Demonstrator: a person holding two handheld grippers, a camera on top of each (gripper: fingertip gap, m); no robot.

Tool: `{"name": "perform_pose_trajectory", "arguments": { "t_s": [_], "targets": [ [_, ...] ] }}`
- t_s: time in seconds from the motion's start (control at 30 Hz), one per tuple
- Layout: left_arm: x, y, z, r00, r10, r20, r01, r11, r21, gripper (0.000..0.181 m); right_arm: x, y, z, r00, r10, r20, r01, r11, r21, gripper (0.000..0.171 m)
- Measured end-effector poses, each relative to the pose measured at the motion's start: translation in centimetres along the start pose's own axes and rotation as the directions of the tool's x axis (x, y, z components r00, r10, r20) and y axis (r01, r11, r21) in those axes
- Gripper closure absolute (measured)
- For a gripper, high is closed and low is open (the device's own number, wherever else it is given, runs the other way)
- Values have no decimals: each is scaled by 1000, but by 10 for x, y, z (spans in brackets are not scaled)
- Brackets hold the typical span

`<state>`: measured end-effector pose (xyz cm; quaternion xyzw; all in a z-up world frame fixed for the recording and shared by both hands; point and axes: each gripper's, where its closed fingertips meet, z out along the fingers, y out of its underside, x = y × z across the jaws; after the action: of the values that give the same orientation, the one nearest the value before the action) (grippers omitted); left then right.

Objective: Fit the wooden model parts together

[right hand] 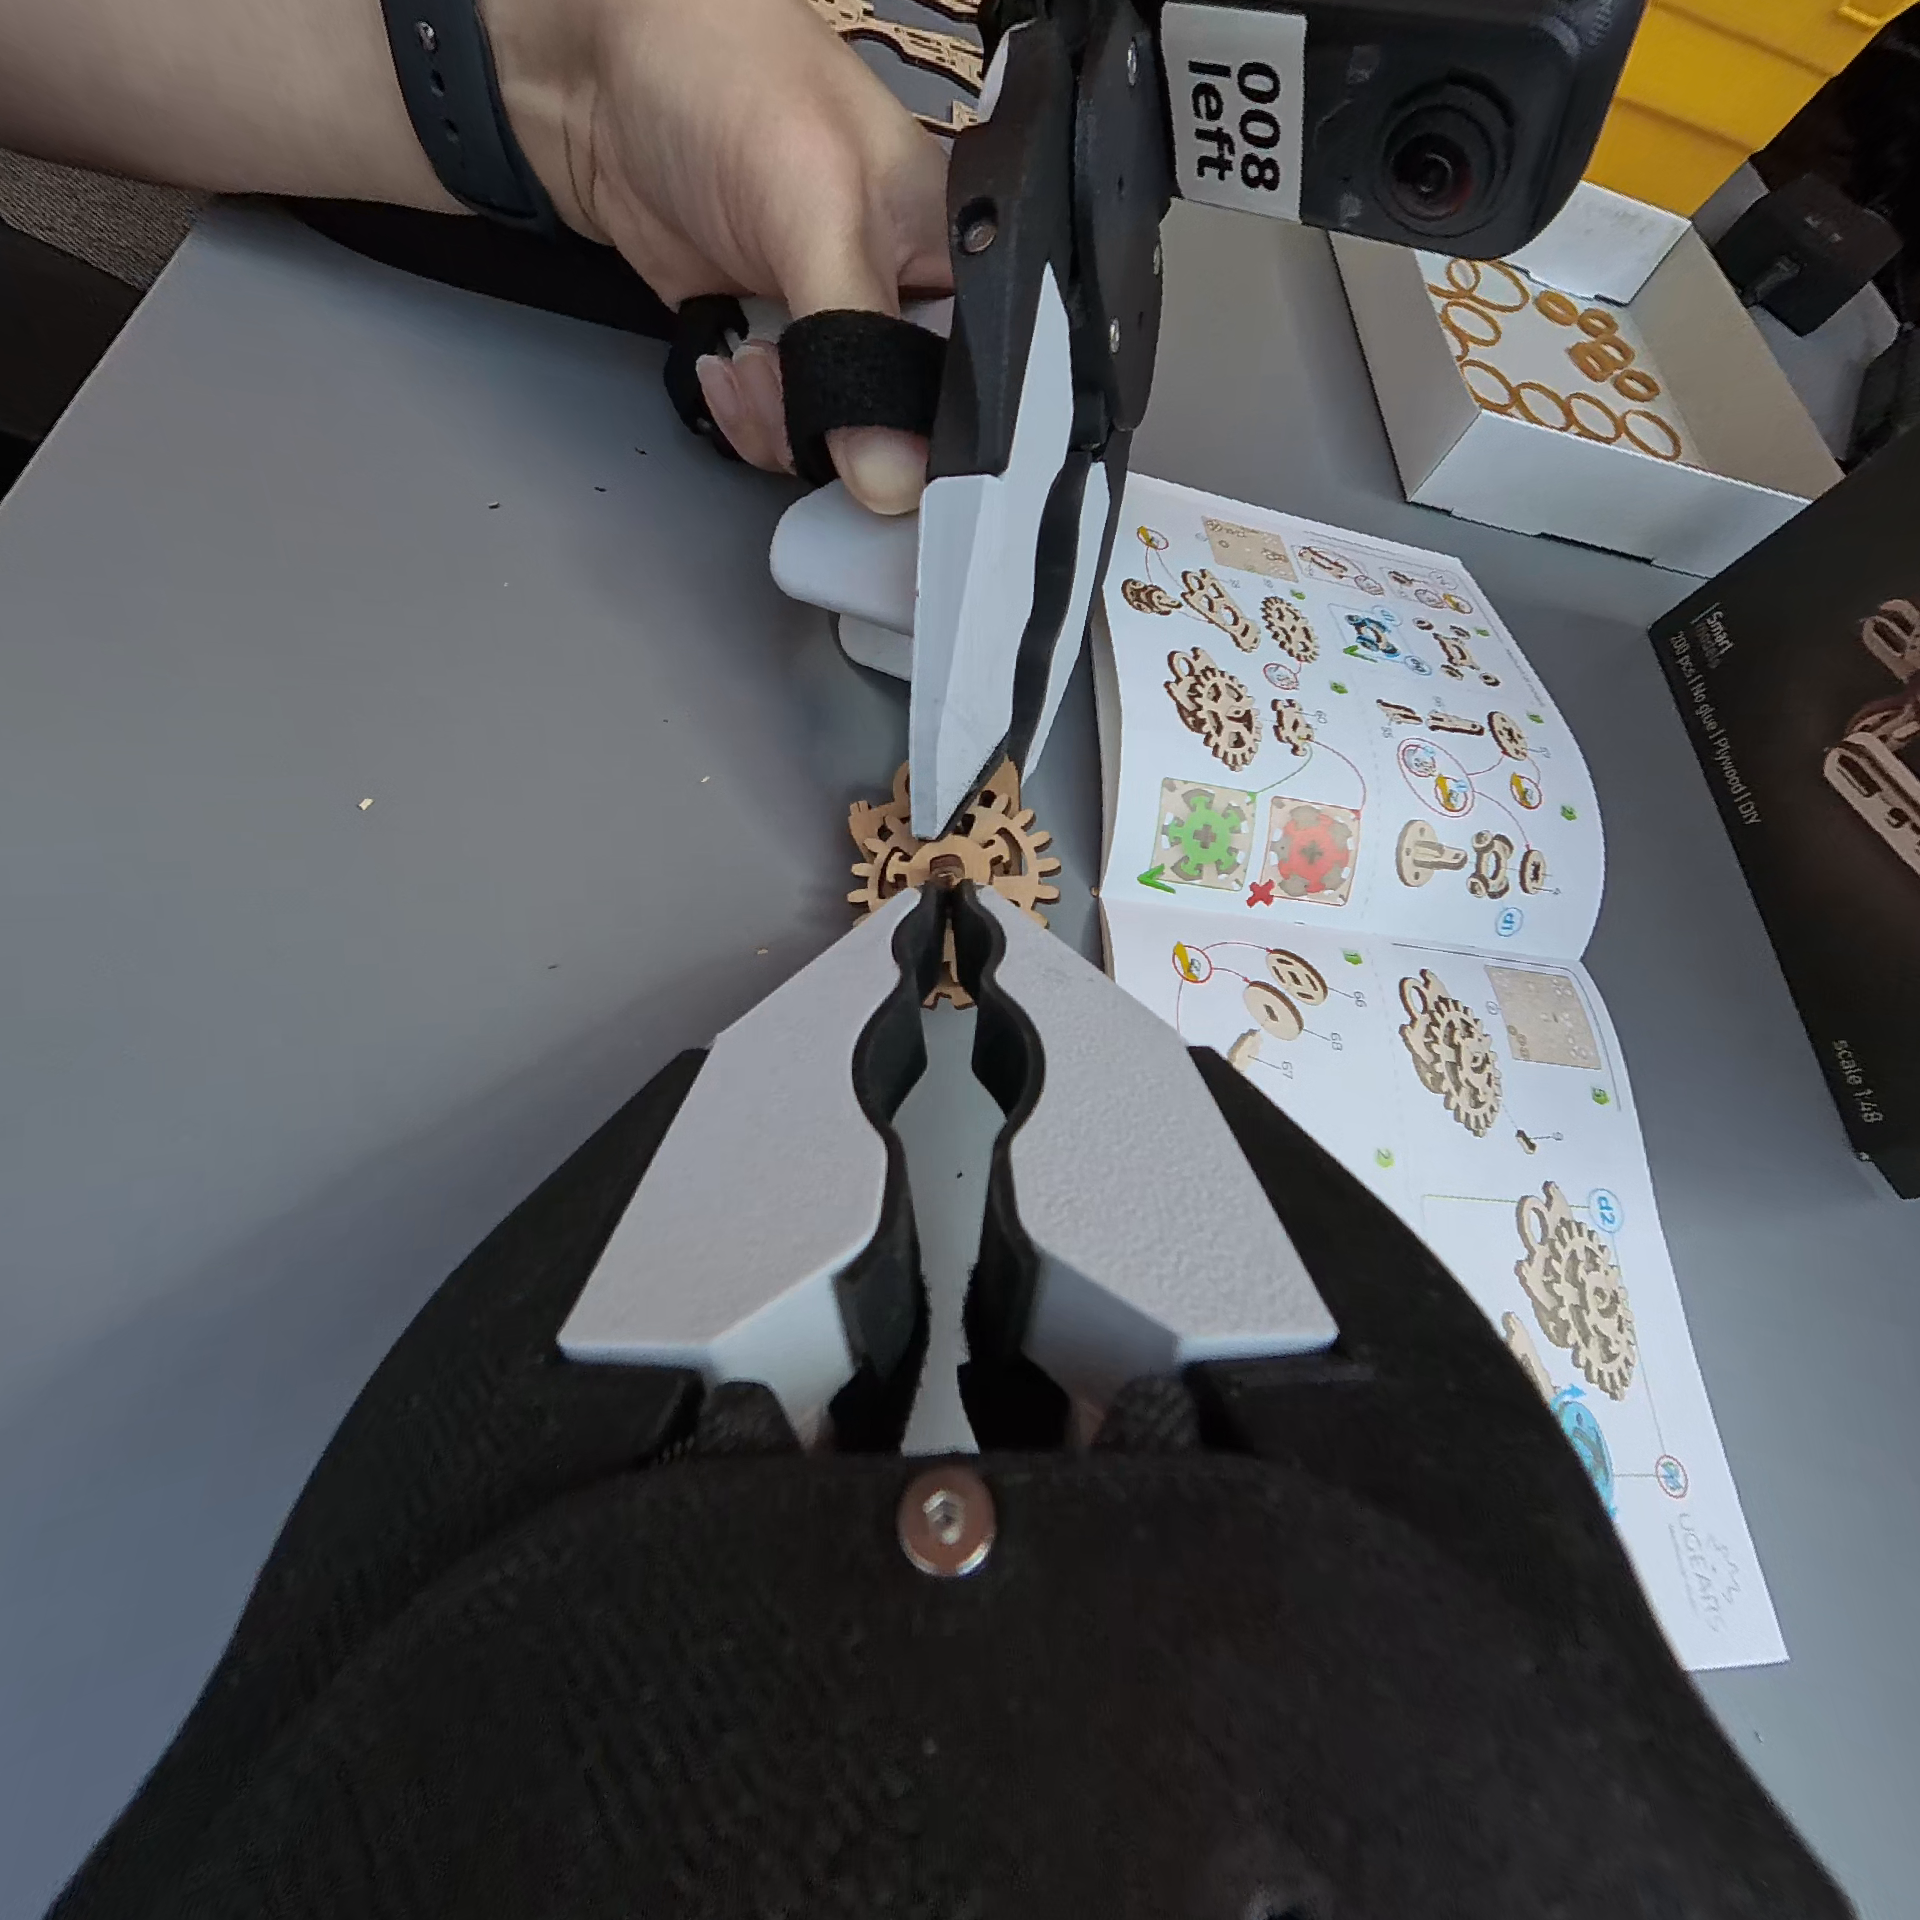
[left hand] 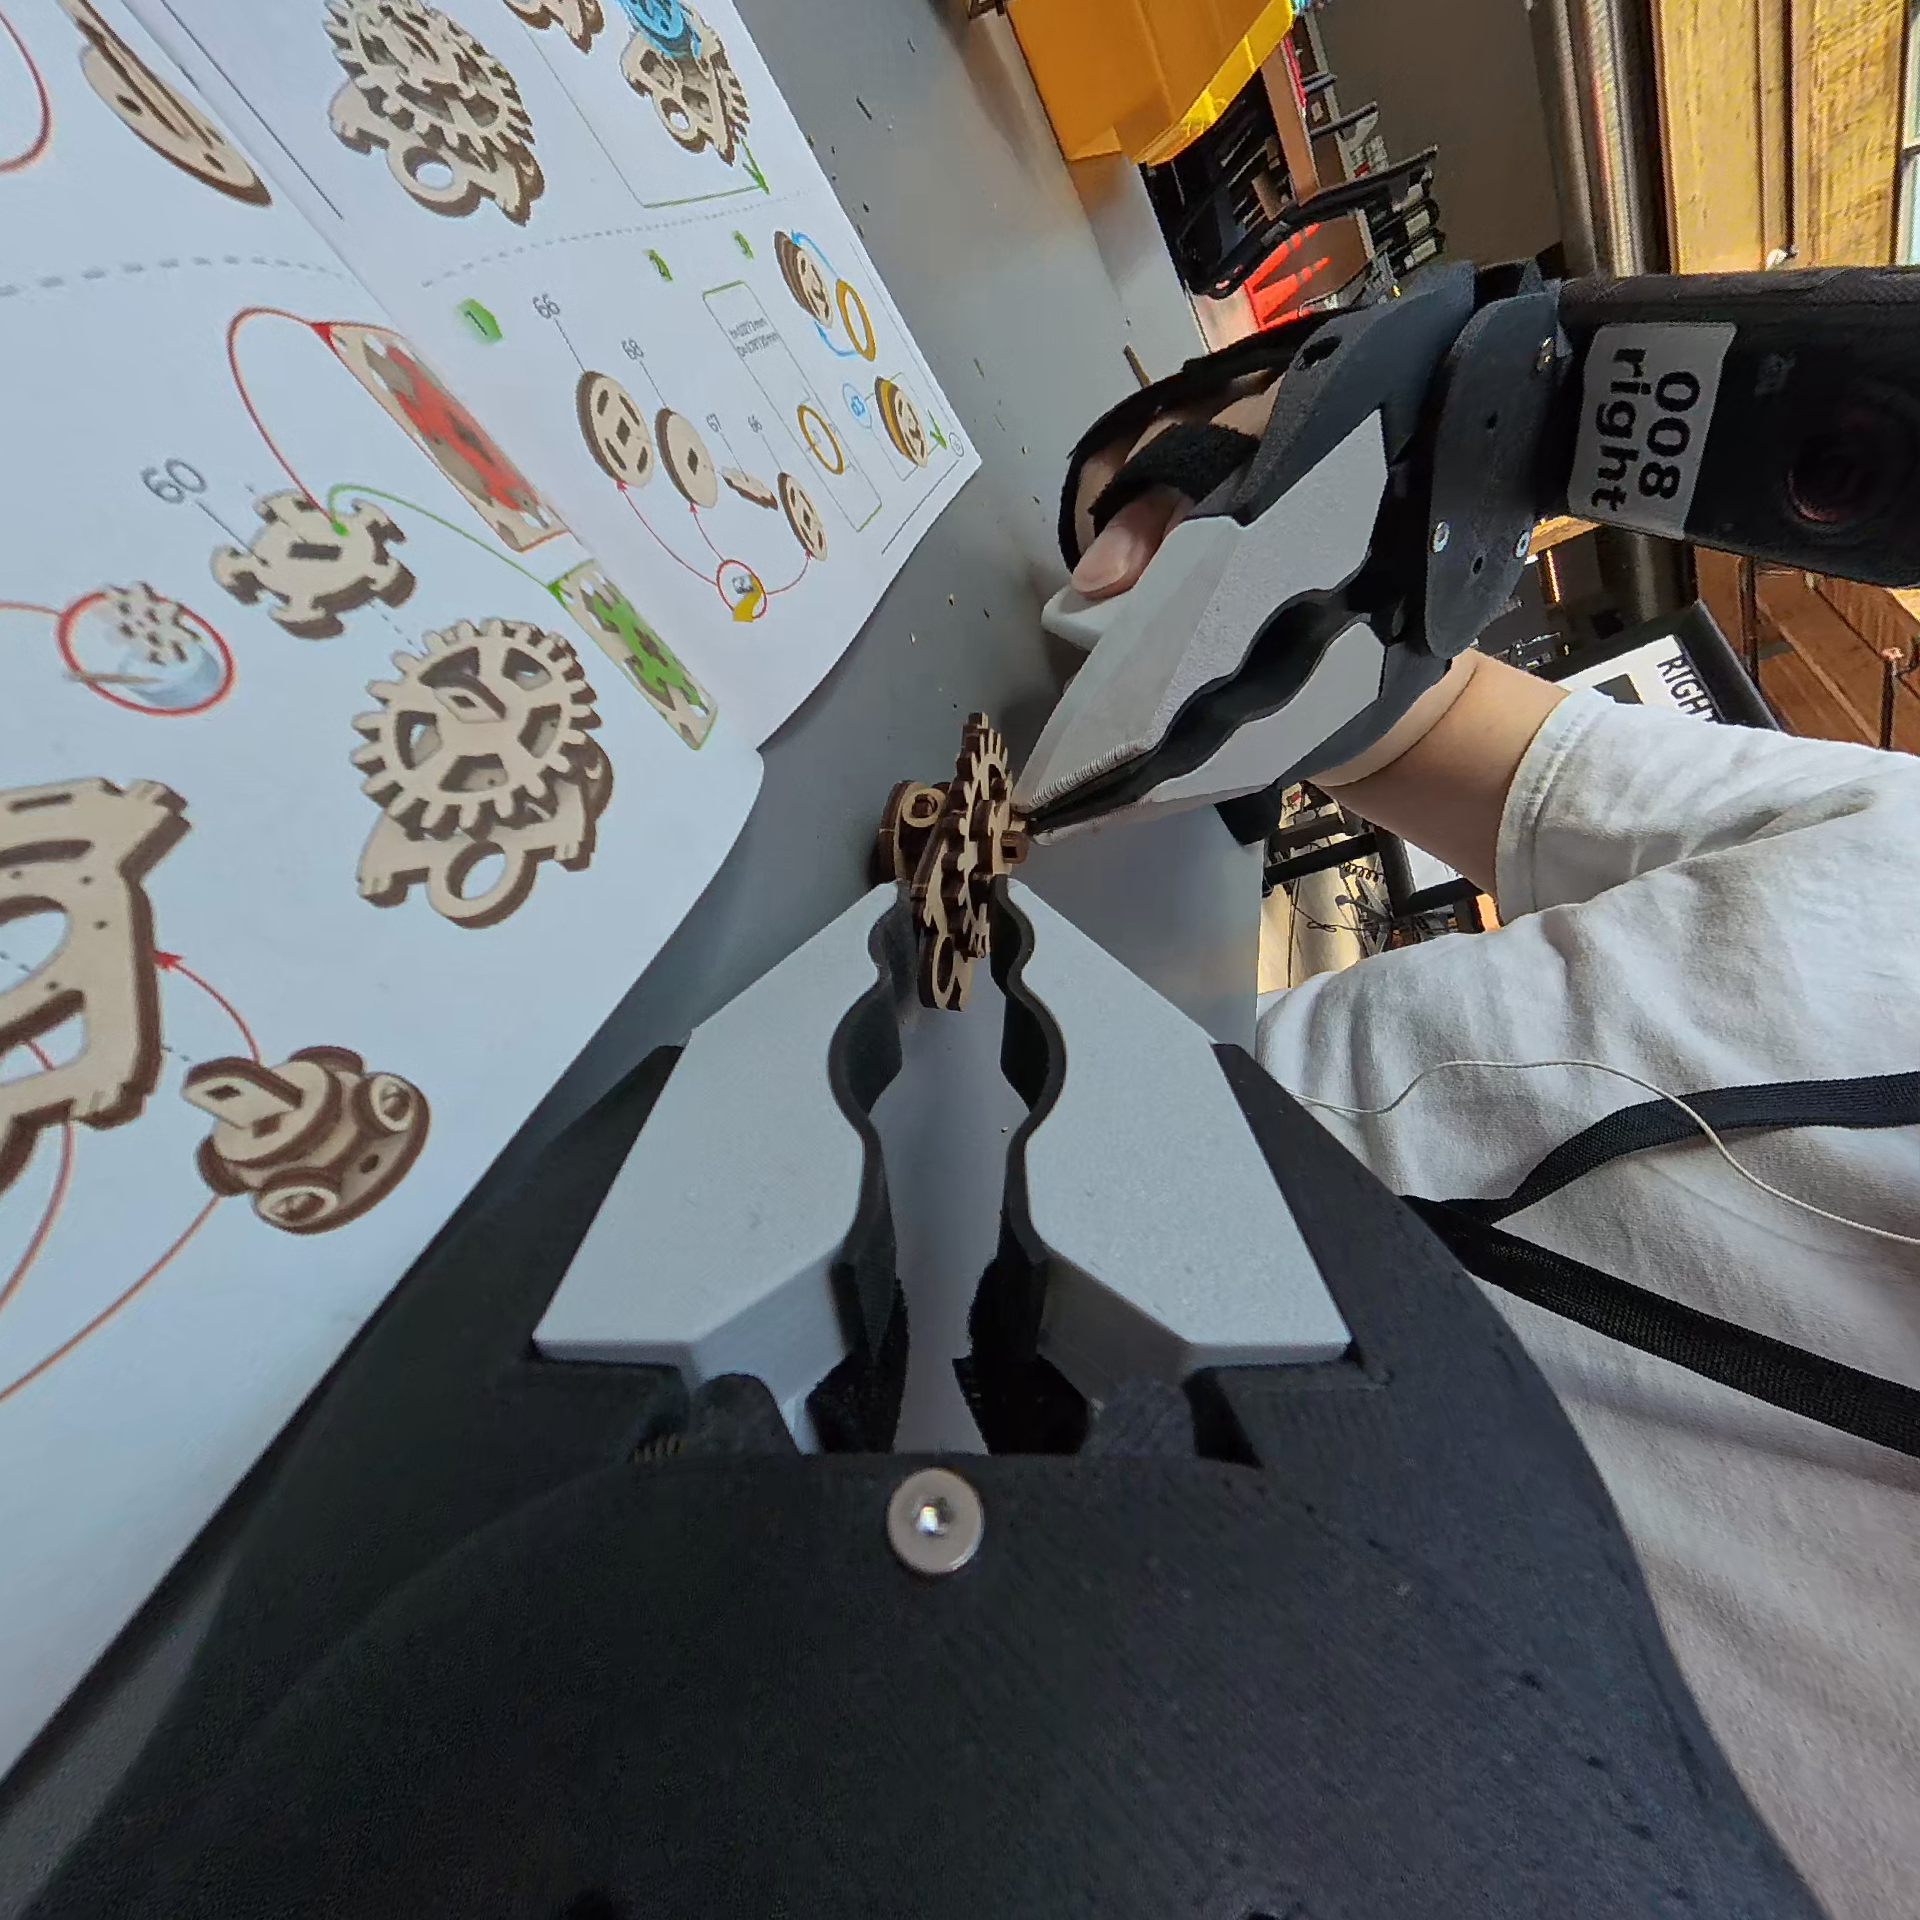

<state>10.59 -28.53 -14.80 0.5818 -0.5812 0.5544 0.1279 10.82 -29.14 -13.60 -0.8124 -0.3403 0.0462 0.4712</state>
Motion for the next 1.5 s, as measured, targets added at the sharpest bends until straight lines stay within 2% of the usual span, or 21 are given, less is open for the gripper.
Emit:
{"name": "perform_pose_trajectory", "arguments": {
  "t_s": [0.53,0.67,0.8,1.3,1.5],
  "targets": [
    [-1,-1,0,1000,-7,3,7,1000,11,170,-4,-1,2,999,40,13,-40,999,-6,171],
    [-3,-4,-1,1000,-13,17,13,999,30,170,3,1,3,995,-62,-75,56,995,-80,170],
    [-3,-4,-1,1000,-12,9,12,1000,22,170,3,1,2,999,30,-24,-32,998,-48,171],
    [-3,-4,-1,1000,-25,2,25,999,23,170,5,1,1,998,52,-38,-53,998,-19,170],
    [-2,-3,-1,1000,-28,-7,29,1000,12,170,2,2,1,998,-44,34,45,999,-24,170]
  ]
}}
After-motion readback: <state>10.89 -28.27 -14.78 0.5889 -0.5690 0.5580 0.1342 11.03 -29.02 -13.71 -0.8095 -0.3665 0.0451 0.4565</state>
